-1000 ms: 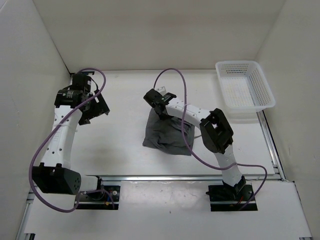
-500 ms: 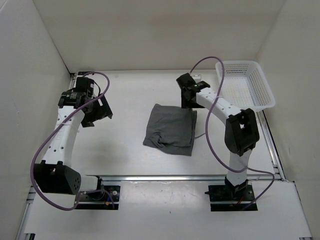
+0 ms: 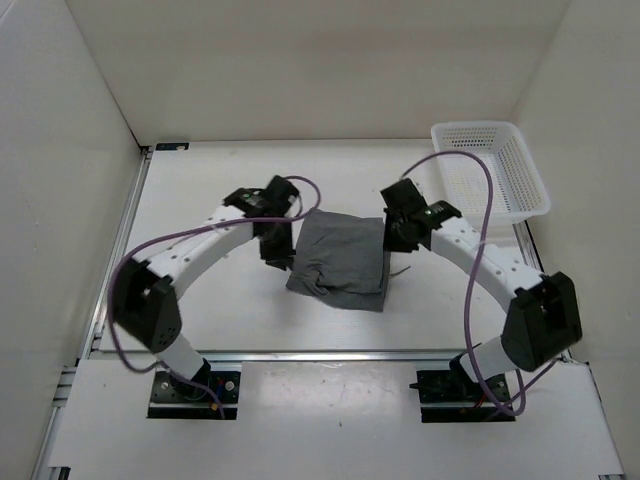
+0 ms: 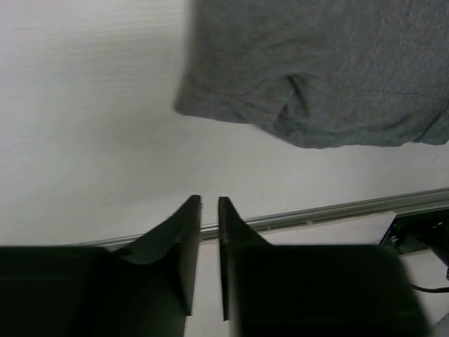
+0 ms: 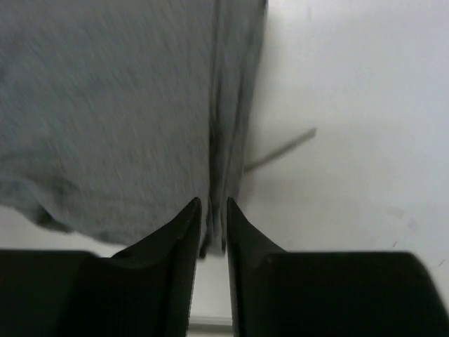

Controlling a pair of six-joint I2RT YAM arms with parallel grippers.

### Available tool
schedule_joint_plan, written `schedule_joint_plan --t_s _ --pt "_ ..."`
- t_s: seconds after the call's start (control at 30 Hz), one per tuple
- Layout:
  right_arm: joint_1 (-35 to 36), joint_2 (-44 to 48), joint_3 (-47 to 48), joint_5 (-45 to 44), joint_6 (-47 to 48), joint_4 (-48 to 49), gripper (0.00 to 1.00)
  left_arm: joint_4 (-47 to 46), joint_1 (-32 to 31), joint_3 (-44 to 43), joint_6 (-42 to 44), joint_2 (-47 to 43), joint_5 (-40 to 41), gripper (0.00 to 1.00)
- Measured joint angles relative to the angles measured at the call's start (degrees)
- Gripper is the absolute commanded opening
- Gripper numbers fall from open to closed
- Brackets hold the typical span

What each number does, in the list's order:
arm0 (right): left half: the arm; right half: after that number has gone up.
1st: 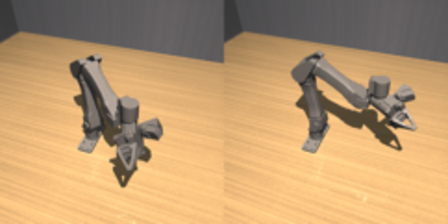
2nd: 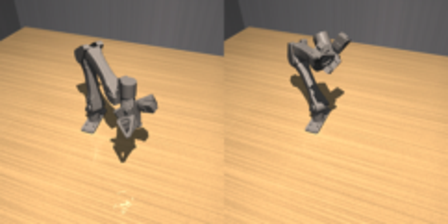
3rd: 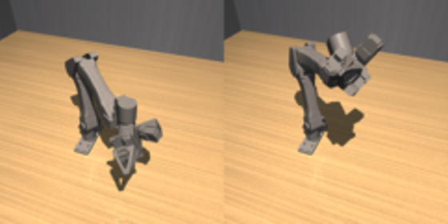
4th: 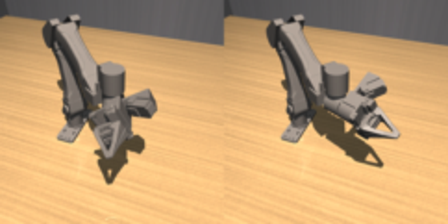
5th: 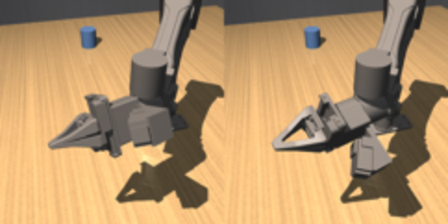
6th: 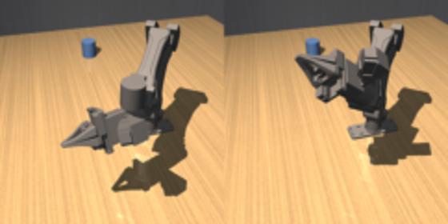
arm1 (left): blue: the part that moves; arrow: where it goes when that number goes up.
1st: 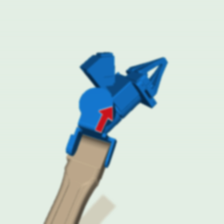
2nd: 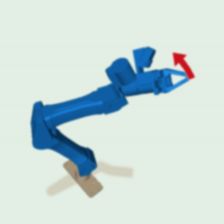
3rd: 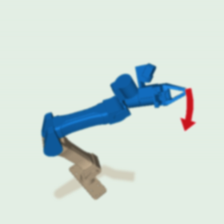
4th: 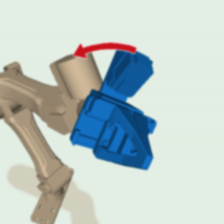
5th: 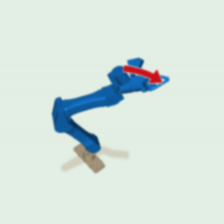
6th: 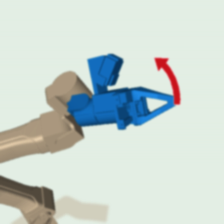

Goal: Fold and stack the shorts
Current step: Fold the shorts

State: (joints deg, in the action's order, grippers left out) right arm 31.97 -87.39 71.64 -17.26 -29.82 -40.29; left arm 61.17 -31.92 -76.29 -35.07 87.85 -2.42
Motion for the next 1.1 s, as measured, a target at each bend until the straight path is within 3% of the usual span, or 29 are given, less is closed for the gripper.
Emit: schedule_joint_plan --t_s 0.1,0.17,0.2,0.37,0.43,0.5,0.53,0.57,0.63,0.7,0.83,1.1 --pt "-0.3 6.5 -9.5 5.9 -3.1 1.1 0.47 -1.6 -5.4 -4.0 -1.8 8.9 0.0 0.57" --pt "-0.1 9.4 -14.4 9.9 -5.2 1.5 0.56 -3.0 -7.2 -5.3 -2.5 13.9 -0.2 0.61" --pt "0.1 10.2 -16.2 11.6 -6.2 1.9 0.61 -3.5 -7.6 -5.6 -2.7 15.9 -0.3 0.67" --pt "1.1 10.5 -20.7 17.7 -9.8 4.6 0.66 -4.6 -7.5 -5.6 -3.5 22.2 -0.5 0.68" --pt "1.2 10.5 -21.0 19.2 -10.7 5.7 0.58 -5.0 -7.3 -5.6 -3.6 23.1 -0.6 0.63" --pt "1.2 10.1 -21.0 20.3 -11.6 7.3 0.47 -5.2 -7.3 -5.7 -3.8 23.4 -0.6 0.48" --pt "1.2 9.7 -21.0 20.7 -11.9 8.1 0.37 -5.3 -7.3 -5.7 -3.9 23.5 -0.6 0.4" --pt "1.2 9.1 -21.0 21.0 -12.3 8.8 0.33 -5.4 -7.3 -5.9 -4.0 23.5 -0.6 0.22" --pt "1.2 7.8 -21.0 21.3 -13.1 9.9 0.26 -5.6 -7.3 -6.3 -4.1 23.5 -0.6 0.1" --pt "1.2 6.2 -21.2 21.4 -13.3 10.9 0.26 -5.8 -7.3 -6.5 -3.9 23.5 -0.5 0.1" --pt "1.2 3.9 -21.2 21.2 -13.0 11.2 0.0 -5.9 -7.3 -6.6 -4.1 23.5 -0.5 0.1" --pt "2.7 9.7 -21.2 17.6 -12.6 9.6 0.0 -5.9 -7.3 -6.6 -5.9 22.7 -0.5 0.1"
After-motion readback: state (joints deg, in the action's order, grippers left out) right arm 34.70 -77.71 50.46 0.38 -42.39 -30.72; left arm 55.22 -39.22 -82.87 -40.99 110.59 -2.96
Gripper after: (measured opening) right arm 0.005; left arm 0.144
